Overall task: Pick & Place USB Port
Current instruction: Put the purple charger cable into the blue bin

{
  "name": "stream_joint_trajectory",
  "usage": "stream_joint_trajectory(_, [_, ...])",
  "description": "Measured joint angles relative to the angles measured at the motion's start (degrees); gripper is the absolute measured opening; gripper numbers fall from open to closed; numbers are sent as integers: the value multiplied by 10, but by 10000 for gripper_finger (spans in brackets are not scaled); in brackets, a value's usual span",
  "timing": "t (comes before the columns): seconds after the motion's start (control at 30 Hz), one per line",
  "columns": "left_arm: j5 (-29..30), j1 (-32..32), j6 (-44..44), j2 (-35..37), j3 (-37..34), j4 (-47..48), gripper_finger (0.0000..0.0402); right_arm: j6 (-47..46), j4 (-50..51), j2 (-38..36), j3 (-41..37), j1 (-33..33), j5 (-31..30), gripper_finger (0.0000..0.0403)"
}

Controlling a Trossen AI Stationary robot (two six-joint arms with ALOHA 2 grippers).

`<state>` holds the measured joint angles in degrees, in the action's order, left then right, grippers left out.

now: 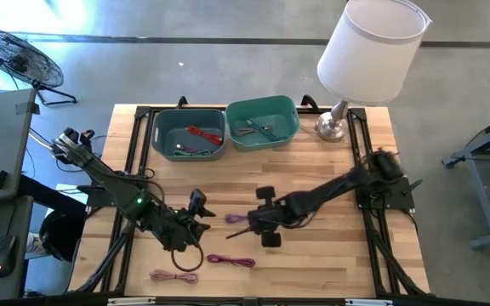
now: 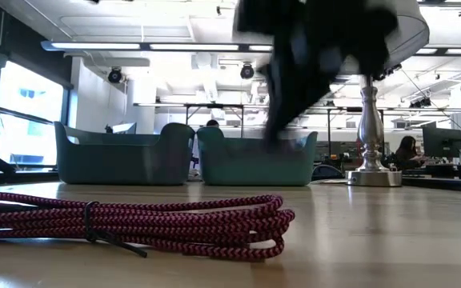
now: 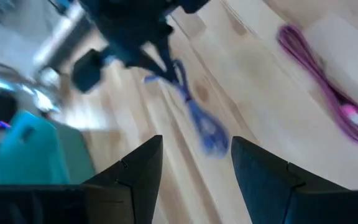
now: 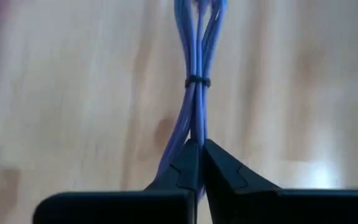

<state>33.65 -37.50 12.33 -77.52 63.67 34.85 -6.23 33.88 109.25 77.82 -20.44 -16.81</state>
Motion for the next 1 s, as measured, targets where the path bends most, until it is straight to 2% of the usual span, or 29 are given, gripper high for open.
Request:
stream_joint_trajectory(0.1, [23,0,48,0,-15,-61,185,-12,35,-57,0,-40,-70,3])
stream_joint_trajectory(0.27, [68,0,129,1,-25,-132,185,7,8,-129,0,-115,-170,2])
stream_joint_trajectory(0.43, [113,0,170,1,-26,-145,185,84,-21,-141,0,-165,-227,1])
stream_joint_trajectory(0.67, [103,0,227,1,-26,-207,185,213,-118,-142,0,-152,-222,1])
stream_joint_trajectory(1.0, [68,0,239,1,-26,-225,185,328,-209,-143,0,-84,-114,0])
